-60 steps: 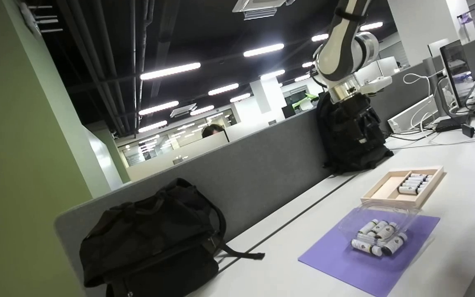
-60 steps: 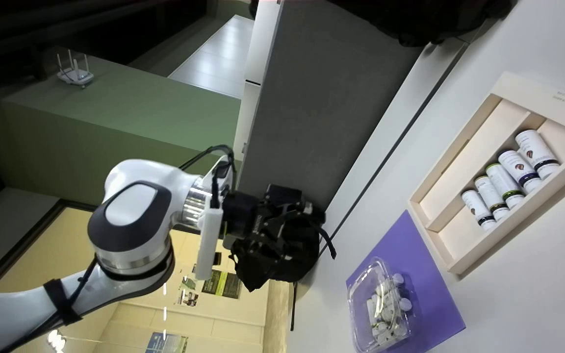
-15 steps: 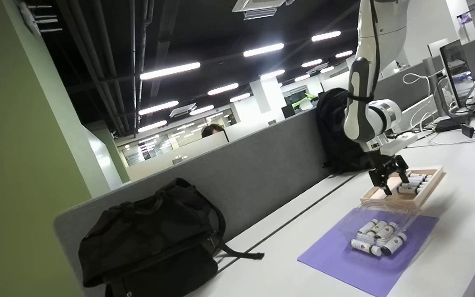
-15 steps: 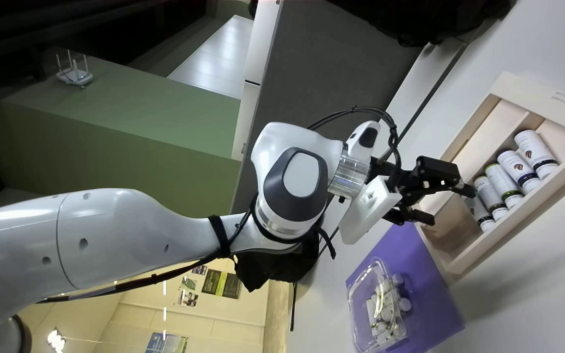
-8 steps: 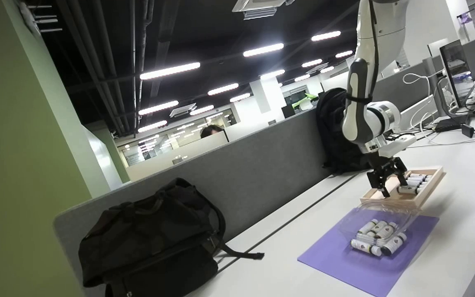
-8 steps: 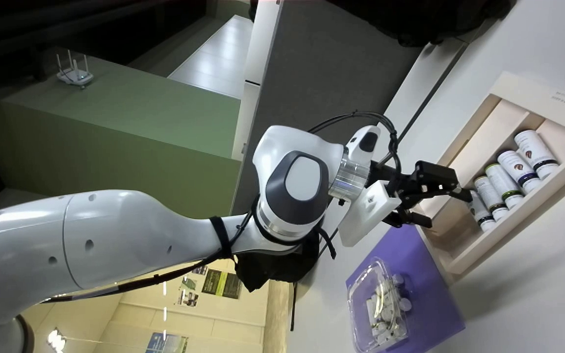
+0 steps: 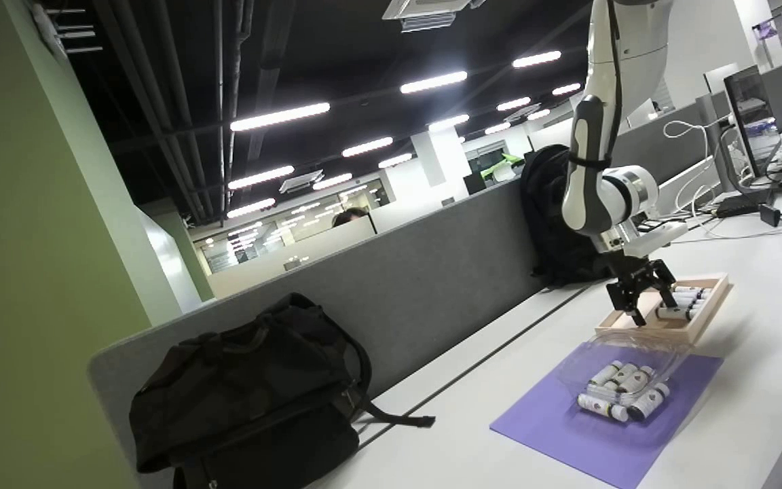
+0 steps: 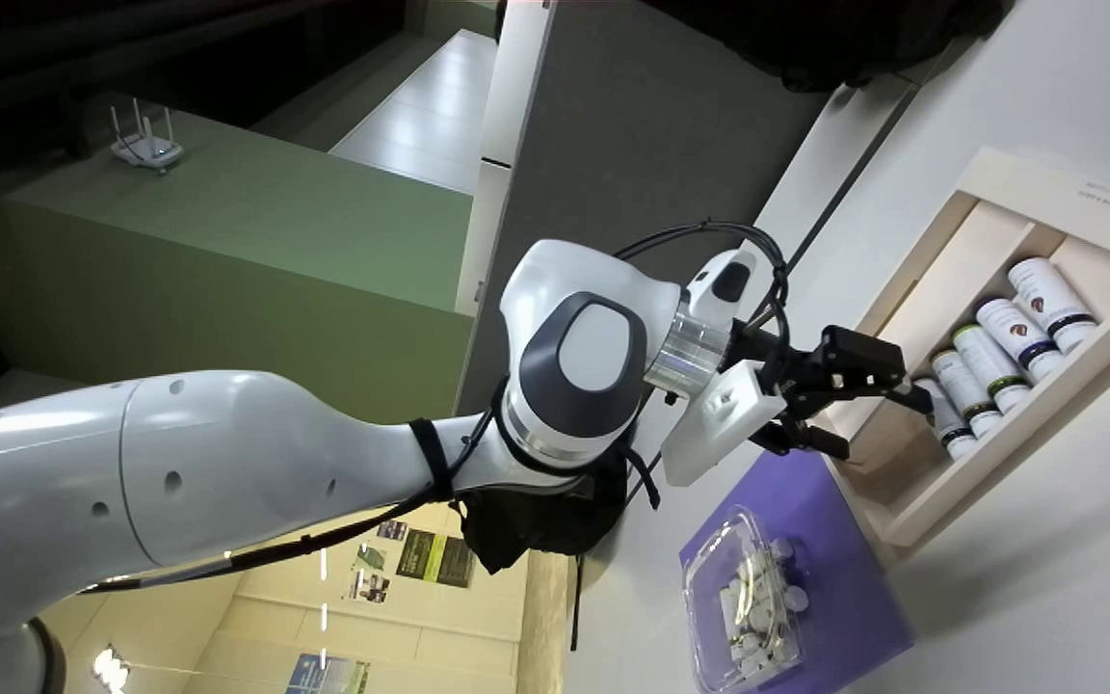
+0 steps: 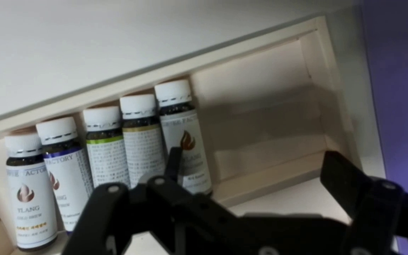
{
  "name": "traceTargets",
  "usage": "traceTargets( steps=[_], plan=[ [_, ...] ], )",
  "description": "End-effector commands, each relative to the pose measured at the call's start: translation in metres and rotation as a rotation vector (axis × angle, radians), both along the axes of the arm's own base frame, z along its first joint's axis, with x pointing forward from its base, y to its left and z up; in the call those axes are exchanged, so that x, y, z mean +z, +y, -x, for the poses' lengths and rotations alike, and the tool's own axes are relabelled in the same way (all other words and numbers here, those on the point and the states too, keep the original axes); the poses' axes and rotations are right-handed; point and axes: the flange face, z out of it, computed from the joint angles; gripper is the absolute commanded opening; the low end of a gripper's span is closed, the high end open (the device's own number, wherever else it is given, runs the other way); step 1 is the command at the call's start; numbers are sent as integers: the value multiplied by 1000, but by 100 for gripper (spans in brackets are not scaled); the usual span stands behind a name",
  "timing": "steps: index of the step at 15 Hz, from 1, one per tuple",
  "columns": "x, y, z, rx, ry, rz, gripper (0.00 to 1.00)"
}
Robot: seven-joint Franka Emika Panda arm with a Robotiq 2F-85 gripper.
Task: Pick up one bottle from the tray and put it on the table
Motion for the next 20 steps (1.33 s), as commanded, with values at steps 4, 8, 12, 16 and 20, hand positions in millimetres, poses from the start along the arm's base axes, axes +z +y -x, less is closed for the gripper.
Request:
traceTargets(
  steps=[4,8,12,16,20],
  plan=[
    [-3,-5,2,-38,-3,-27,100],
    [-2,-7,9,-60,-26,-98,100],
    [4,-10,18,-95,-11,-293,100],
    [26,-18,25,-106,4,-374,100],
    [46,-33,29,-97,13,-312,100]
  ],
)
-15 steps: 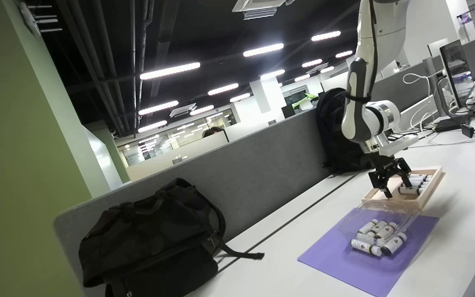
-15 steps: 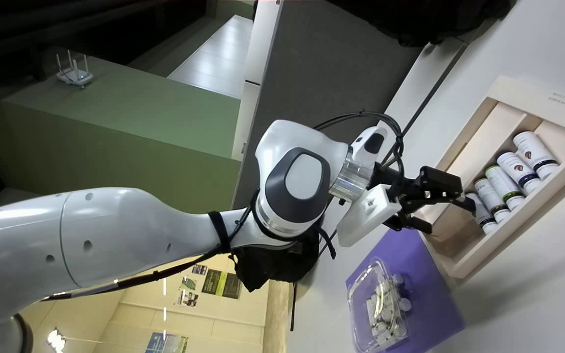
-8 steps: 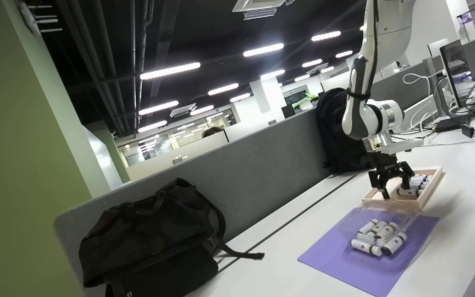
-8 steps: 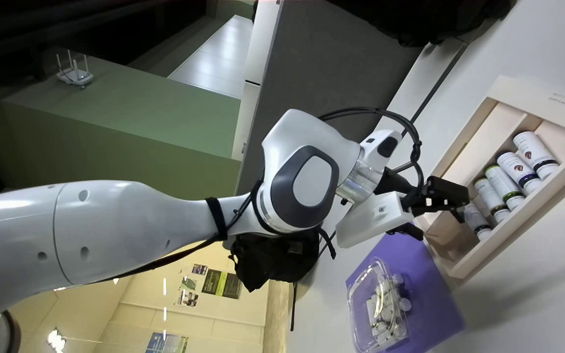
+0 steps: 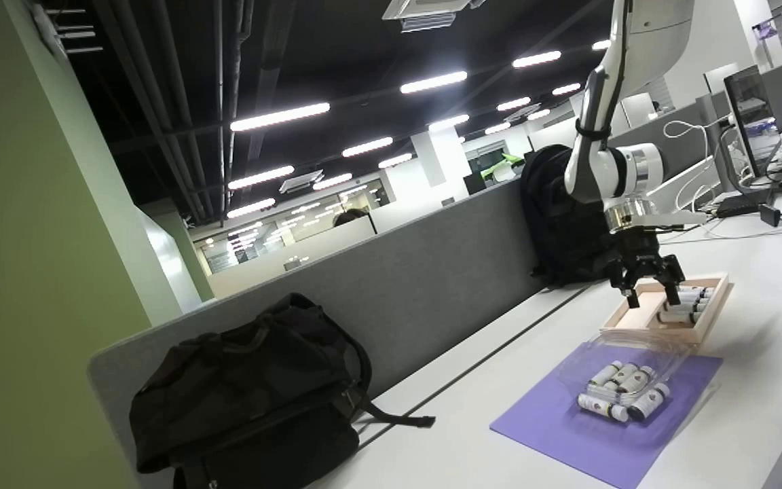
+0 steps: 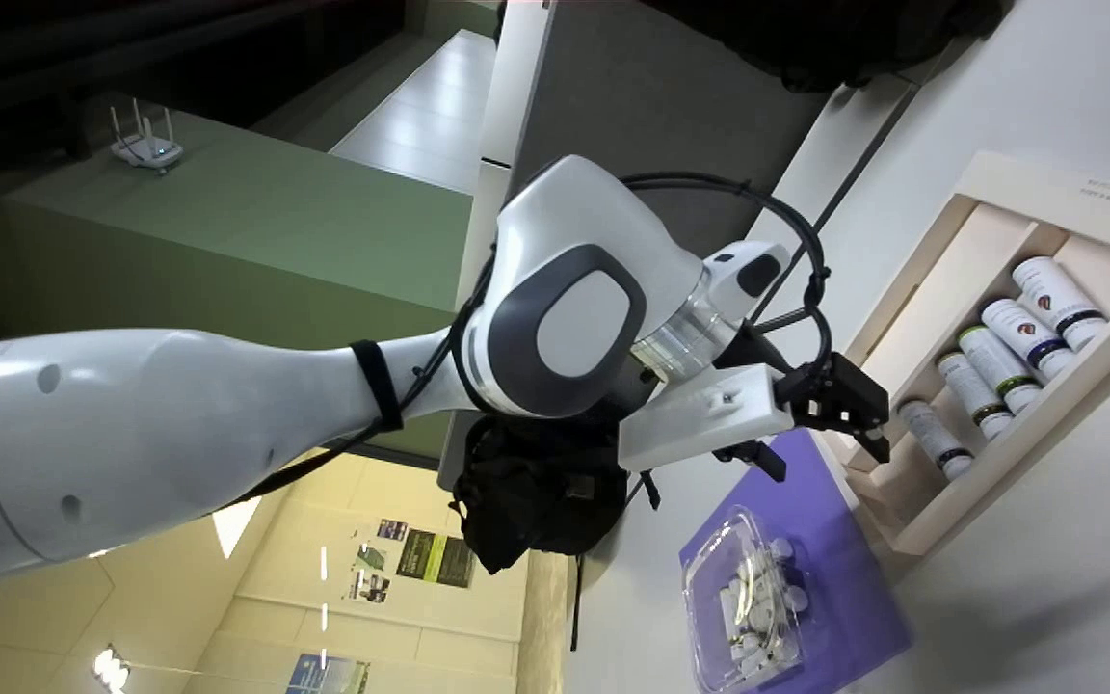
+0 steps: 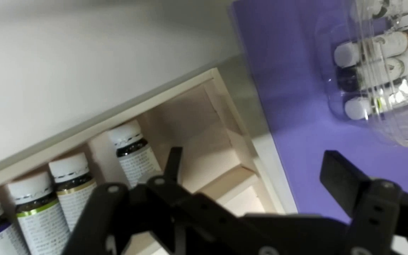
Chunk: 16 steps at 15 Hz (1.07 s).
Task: Pick up one bottle from the tray and put it on the table
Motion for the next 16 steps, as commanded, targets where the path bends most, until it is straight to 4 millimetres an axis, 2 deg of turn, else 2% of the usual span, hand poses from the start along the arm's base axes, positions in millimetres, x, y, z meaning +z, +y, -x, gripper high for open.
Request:
traceTargets(
  steps=[1,5,11,16],
  plan=[
    [22,-12,4,9,-21,61,100],
    [9,-21,-4,66,-120,158,100],
    [-18,-6,-6,135,-165,209,100],
    [-17,4,-4,234,-185,173,100]
  ],
)
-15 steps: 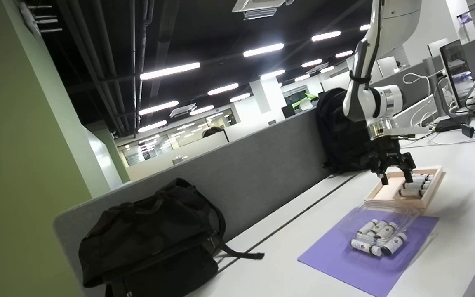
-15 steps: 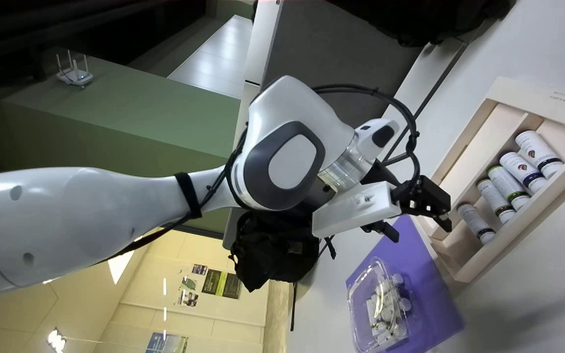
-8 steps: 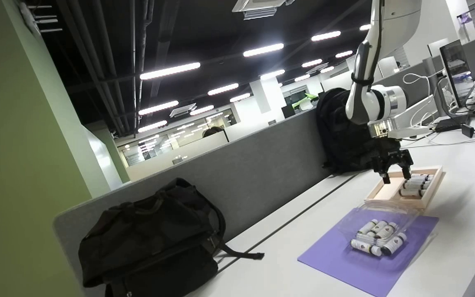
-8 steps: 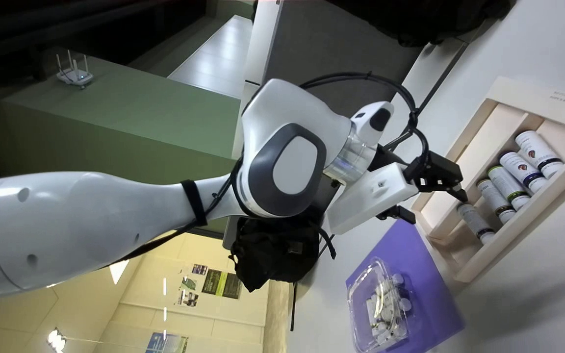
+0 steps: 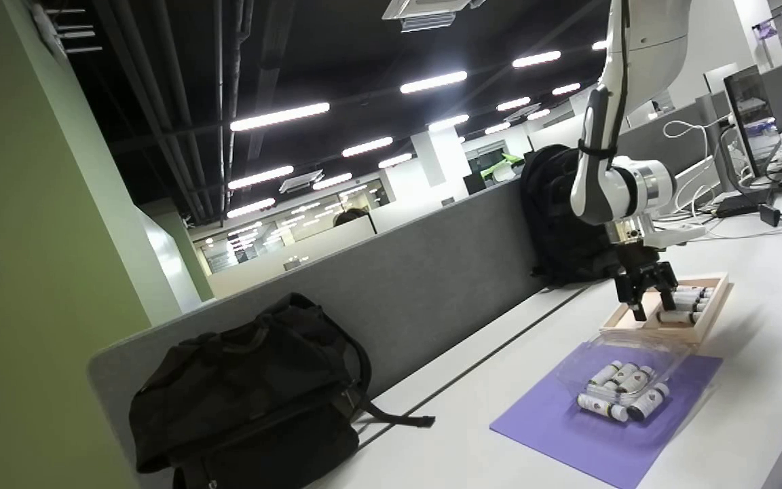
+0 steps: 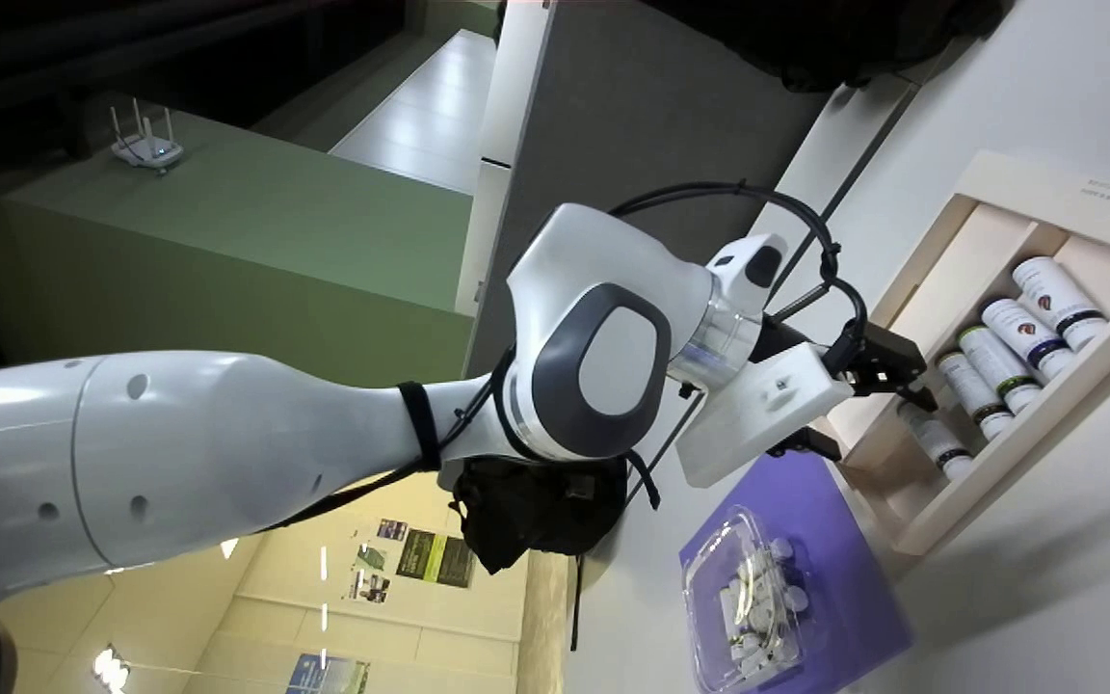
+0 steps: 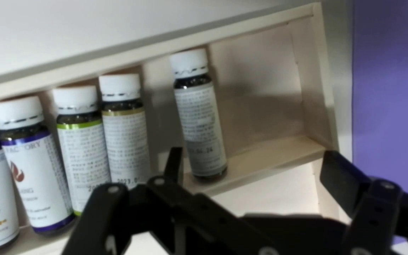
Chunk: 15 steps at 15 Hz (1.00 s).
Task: Pick up one bottle from the tray and put it on the table
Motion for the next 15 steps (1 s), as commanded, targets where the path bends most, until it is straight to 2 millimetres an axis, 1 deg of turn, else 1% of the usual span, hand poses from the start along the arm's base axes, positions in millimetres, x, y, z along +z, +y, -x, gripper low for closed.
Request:
traceTargets(
  steps=[1,4,9,10,11,12,15],
  plan=[
    [10,3,4,119,-23,-9,100],
    [8,3,8,241,-28,3,100],
    [1,-3,16,331,-21,8,100],
    [0,-4,17,338,-21,10,75],
    [-1,-4,18,348,-19,10,74],
    [-2,-4,20,353,-19,12,69],
    [-3,-5,21,352,-17,25,48]
  ],
)
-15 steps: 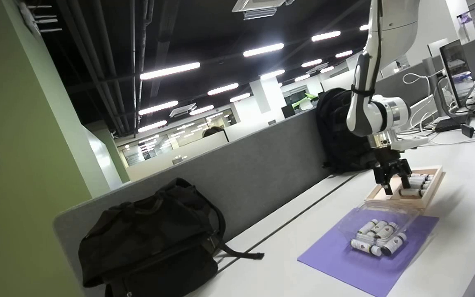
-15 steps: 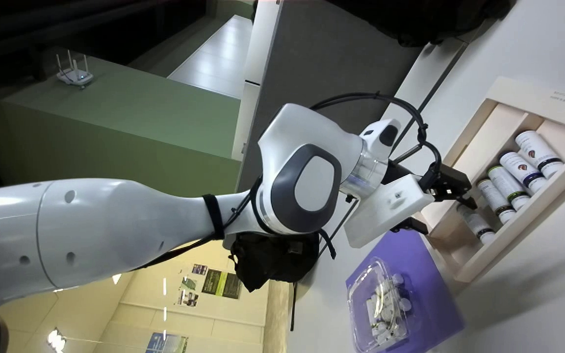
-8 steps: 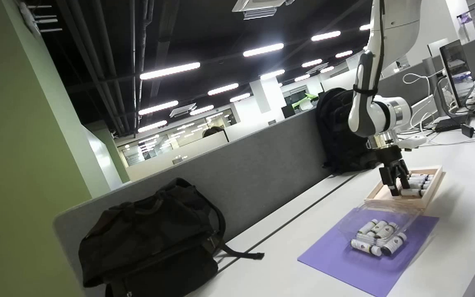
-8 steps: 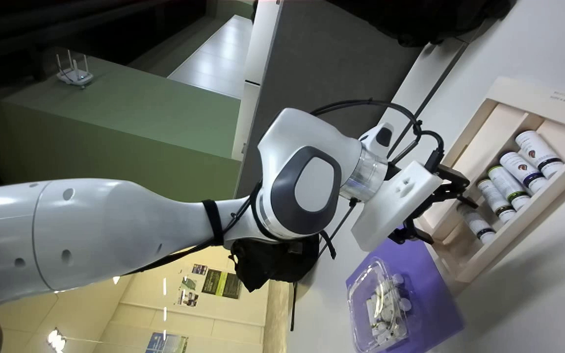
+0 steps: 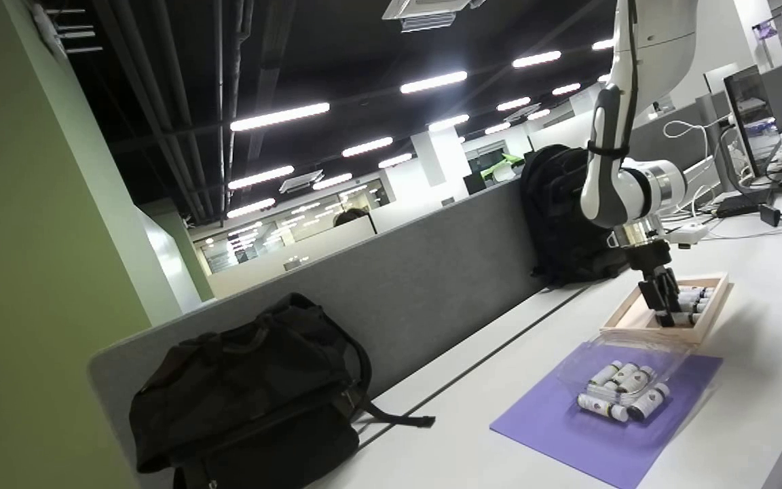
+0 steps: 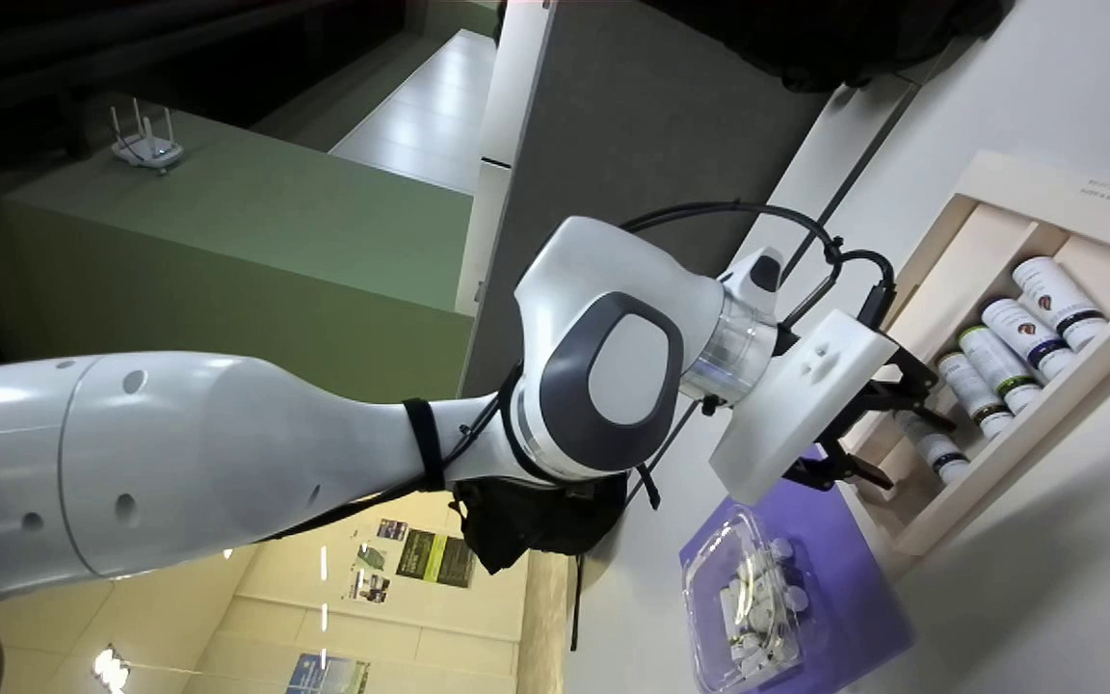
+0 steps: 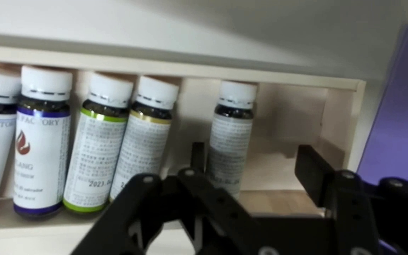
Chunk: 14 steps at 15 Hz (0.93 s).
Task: Pick up one bottle from the tray and put it on the table
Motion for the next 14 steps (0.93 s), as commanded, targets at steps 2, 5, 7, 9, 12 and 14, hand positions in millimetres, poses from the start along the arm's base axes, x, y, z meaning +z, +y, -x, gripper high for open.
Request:
traceTargets(
  steps=[2,5,7,9,12,14],
  plan=[
    [5,-5,4,-10,0,31,38],
    [10,-10,4,-74,40,41,18],
    [25,-13,1,-128,90,41,11],
    [50,-13,-7,-166,111,21,11],
    [94,-3,-31,-198,66,-11,11],
    [110,12,-46,-205,18,-27,11]
  ],
)
